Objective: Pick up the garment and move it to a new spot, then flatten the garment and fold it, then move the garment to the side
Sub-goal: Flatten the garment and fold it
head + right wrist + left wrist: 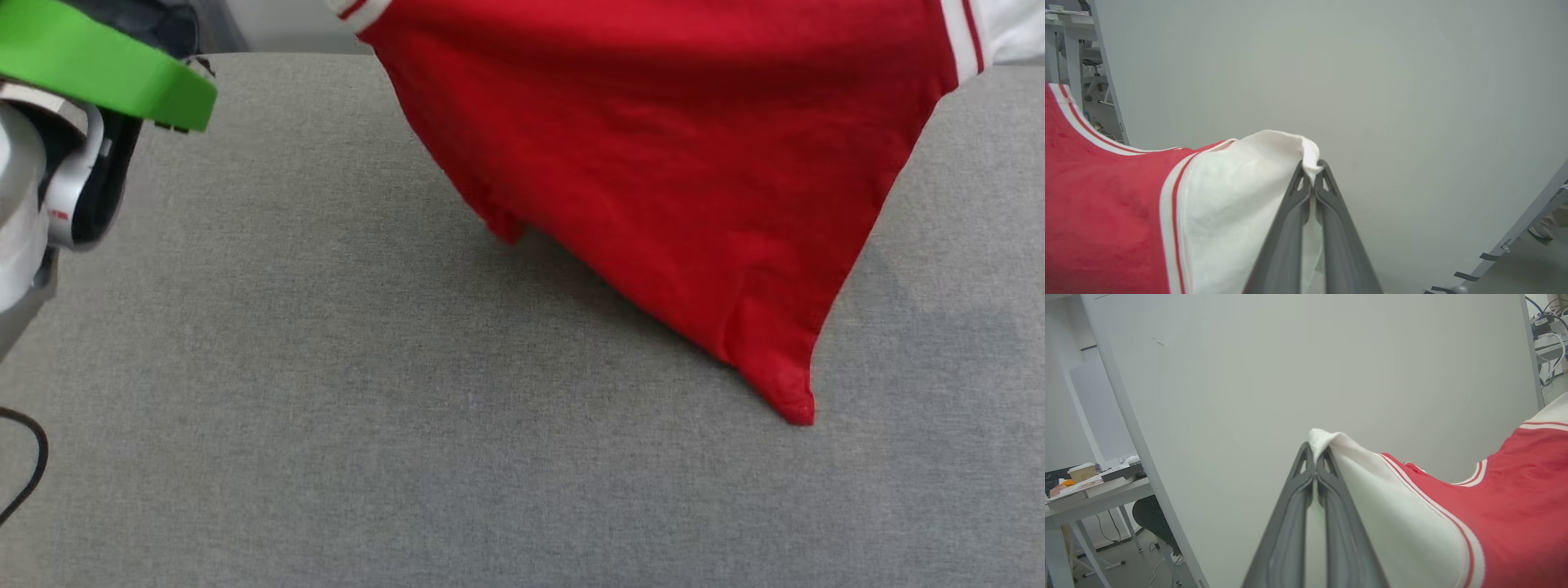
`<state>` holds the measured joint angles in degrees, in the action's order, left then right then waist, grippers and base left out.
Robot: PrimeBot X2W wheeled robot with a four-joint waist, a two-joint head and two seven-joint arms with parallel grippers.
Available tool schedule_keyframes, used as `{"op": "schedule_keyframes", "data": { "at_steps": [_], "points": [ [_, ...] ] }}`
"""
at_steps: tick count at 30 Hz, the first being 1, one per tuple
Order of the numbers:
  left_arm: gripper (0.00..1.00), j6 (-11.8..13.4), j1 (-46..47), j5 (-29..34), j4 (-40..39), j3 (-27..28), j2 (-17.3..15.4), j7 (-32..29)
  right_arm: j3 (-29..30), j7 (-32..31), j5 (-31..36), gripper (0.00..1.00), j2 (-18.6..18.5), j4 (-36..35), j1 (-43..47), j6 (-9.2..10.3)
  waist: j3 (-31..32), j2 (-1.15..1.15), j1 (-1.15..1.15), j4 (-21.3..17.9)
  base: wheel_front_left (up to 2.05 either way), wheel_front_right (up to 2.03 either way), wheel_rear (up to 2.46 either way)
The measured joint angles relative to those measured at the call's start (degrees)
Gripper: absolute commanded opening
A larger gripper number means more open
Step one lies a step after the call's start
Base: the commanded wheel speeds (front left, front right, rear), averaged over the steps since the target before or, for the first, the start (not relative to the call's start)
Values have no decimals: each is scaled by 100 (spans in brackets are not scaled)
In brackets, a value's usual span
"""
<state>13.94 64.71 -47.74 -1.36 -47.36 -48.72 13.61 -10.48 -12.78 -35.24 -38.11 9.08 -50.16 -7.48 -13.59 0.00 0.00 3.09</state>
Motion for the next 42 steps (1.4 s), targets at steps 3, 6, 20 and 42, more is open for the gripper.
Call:
{"op": "schedule_keyframes", "data": {
  "at_steps": [3,6,20,42],
  "points": [
    [0,-69,330,52,94,11,125,-35,99,1,118,0,34,-120,-289,1,-43,0,0,-12,0,0,0],
    [0,-186,715,185,287,3,315,-113,130,-7,224,0,143,-154,-641,1,-131,0,0,-17,0,0,0],
    [0,-900,2973,637,2165,23,1352,-213,-361,75,1107,0,438,1177,-3449,1,-1101,0,0,-62,0,0,0],
    [0,-1528,3311,947,3713,668,2050,104,-1794,1638,1179,0,894,3502,-5033,0,-2176,0,1,-170,0,0,0]
  ]
}}
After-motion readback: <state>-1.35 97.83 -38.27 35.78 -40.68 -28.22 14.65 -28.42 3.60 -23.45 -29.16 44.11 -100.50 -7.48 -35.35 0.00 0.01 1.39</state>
